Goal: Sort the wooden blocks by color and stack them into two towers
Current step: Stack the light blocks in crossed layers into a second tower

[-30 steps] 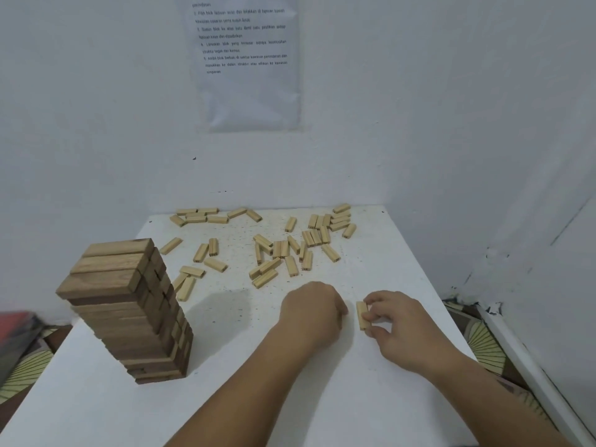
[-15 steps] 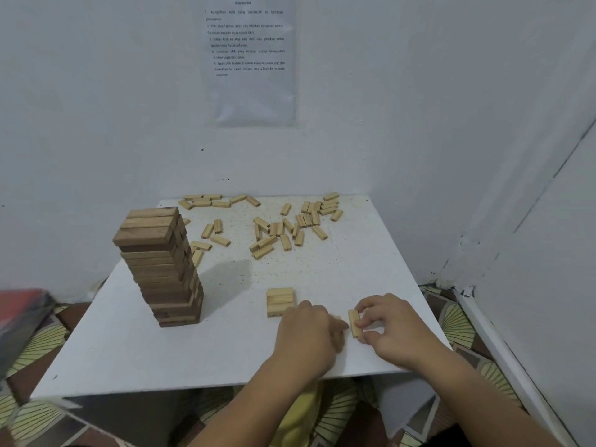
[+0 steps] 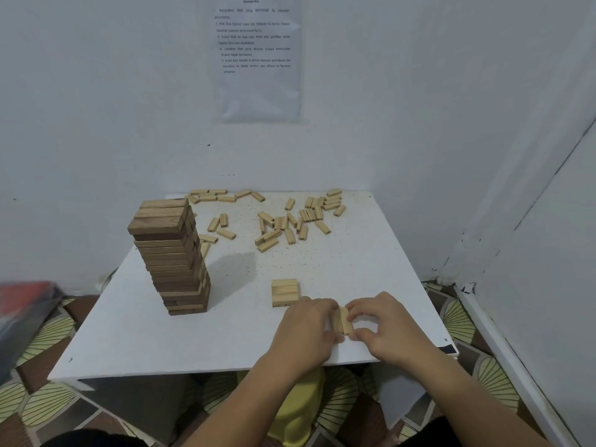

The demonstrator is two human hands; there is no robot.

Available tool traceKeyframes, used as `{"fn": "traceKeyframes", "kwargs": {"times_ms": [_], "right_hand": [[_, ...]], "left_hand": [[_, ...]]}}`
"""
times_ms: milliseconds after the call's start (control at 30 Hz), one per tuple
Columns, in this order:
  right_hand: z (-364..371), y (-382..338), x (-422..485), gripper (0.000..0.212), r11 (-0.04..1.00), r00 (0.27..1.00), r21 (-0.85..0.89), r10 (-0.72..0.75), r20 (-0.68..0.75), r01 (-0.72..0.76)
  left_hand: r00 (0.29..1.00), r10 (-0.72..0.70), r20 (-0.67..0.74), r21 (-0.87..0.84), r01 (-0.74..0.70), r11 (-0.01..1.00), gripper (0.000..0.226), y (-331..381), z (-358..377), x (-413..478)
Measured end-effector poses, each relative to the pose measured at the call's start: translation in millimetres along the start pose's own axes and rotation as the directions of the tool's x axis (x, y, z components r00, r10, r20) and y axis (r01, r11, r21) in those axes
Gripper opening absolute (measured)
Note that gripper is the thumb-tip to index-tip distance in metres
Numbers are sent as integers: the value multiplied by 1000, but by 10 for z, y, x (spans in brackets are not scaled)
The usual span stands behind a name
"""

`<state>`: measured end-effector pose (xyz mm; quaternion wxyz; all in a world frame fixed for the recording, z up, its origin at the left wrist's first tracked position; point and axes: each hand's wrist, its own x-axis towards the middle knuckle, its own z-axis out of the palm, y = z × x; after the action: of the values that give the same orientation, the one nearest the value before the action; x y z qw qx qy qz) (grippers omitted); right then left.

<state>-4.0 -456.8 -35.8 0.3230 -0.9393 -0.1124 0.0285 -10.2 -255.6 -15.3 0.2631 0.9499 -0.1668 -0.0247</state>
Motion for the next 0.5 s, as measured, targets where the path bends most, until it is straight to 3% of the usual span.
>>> {"fn": "traceKeyframes", "kwargs": {"times_ms": [167,333,500], "right_hand": [[45,49,20,15,998,1000,63,26,-5,-26],[-64,87,-8,32,978,993,174,112,33,-116],[-261,128,270,33,954,973,277,162,-165,-112]], "left_hand": [[1000,-28,8,-66,28,997,47,-42,27,28],[1000,-13,-2,-78,13,997,57,-90,69,44],[1000,1,18,-99,1,995,61,-103,73,113]]}}
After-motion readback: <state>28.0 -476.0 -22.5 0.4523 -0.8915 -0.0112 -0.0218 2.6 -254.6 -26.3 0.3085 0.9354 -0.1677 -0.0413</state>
